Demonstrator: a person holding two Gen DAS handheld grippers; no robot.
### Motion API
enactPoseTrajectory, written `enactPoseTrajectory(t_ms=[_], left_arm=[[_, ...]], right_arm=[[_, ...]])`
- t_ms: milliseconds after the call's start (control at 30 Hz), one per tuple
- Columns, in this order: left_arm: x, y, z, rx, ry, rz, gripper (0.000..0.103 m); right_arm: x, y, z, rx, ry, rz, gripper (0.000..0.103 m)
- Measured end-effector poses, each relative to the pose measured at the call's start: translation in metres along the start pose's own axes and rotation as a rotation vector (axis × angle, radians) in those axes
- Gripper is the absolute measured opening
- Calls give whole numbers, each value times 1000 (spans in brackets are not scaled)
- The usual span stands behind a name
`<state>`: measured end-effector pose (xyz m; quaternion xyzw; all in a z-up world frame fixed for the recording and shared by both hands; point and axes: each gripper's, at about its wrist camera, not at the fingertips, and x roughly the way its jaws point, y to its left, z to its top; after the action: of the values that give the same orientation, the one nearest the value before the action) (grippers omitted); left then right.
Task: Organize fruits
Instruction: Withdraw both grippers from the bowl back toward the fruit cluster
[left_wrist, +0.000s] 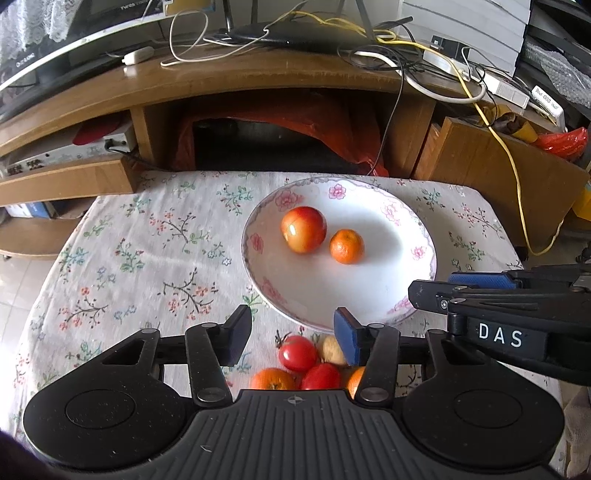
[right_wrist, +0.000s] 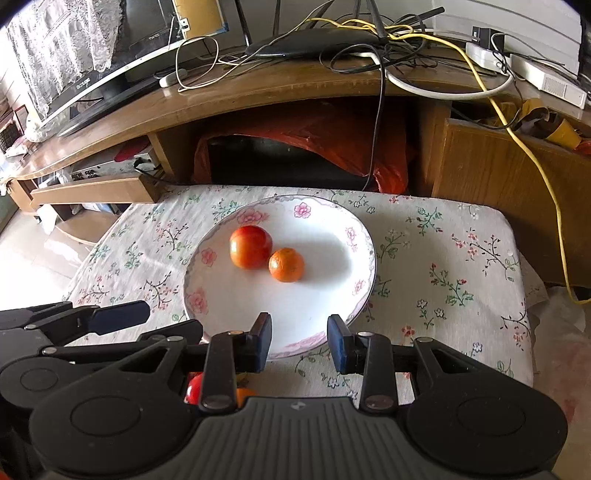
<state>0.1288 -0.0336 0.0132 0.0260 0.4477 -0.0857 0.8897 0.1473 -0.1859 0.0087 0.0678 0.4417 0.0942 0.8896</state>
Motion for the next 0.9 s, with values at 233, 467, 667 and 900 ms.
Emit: enactPoseTrajectory(t_ms=[233,467,667,900], left_arm=[[-7,2,-7,-3,8,-4,56],[-12,5,-21,2,34,-12,56],[-16,7,-31,14,55,-13,56],[-21,19,-38,-17,59,-38,70]], right_arm=[[-5,6,-7,-9,5,2,34],[-9,11,-20,-19,23,17,34],[-9,14,-31,-17,55,33,34],[-8,12,-47,5,101,66,35]])
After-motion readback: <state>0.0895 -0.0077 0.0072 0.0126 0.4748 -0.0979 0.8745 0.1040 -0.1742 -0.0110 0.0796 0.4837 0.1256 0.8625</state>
